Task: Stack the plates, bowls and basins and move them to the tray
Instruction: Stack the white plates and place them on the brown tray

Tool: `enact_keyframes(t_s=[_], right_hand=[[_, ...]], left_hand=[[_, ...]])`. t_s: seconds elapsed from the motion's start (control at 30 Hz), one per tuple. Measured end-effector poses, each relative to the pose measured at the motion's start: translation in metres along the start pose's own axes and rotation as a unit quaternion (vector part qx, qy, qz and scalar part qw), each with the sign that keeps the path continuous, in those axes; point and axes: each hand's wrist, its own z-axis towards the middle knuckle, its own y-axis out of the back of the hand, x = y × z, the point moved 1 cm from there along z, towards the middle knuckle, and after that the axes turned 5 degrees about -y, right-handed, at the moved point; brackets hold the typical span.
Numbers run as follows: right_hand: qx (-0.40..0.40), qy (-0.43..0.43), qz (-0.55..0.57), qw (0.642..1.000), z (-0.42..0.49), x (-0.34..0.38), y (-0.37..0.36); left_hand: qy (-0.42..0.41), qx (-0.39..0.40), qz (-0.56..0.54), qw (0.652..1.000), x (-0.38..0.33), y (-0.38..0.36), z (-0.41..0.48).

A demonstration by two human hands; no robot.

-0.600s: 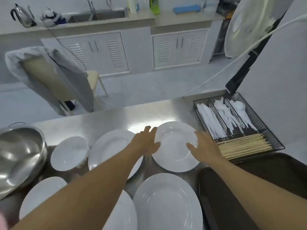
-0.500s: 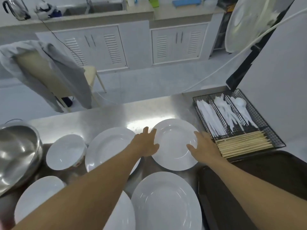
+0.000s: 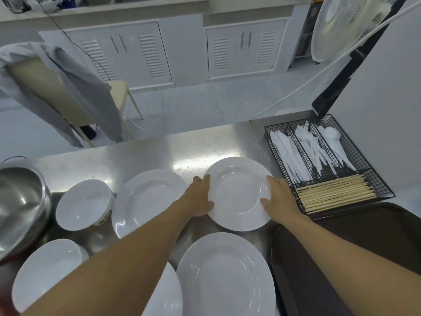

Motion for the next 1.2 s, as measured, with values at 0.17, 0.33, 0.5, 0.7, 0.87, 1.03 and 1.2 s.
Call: enact_keyframes(t_s=[0.17, 0.33, 0.5, 0.7, 0.87, 1.03, 1.2], right_hand=[[-0.027, 0.018, 0.027, 0.999, -0.009, 0.007, 0.011], [-0.031, 0.017, 0.028, 0.999, -0.032, 0.01, 0.016], [-0.014, 0.028, 0.012, 0.999, -0.065, 0.005, 0.013], [0.016, 0.016, 0.021, 1.0, -0.103, -0.005, 0.005], [0.047, -0.013, 0.026, 0.998, -0.127, -0.015, -0.005], [0.062, -0.023, 0.013, 0.998, -0.142, -0.019, -0.012], [0.101, -0.03, -0.006, 0.994, -0.149, -0.019, -0.015]], left_hand=[[0.0, -0.033, 0.002, 0.999, -0.004, 0.008, -0.018], [0.025, -0.035, 0.005, 0.999, -0.004, 0.011, -0.049], [0.036, -0.014, 0.022, 0.999, -0.001, 0.001, -0.084], [0.058, 0.035, 0.029, 0.997, 0.006, -0.019, -0.116], [0.077, 0.071, 0.049, 0.993, 0.007, -0.037, -0.128], [0.094, 0.094, 0.09, 0.987, 0.007, -0.051, -0.135], [0.091, 0.085, 0.127, 0.984, 0.007, -0.059, -0.138]])
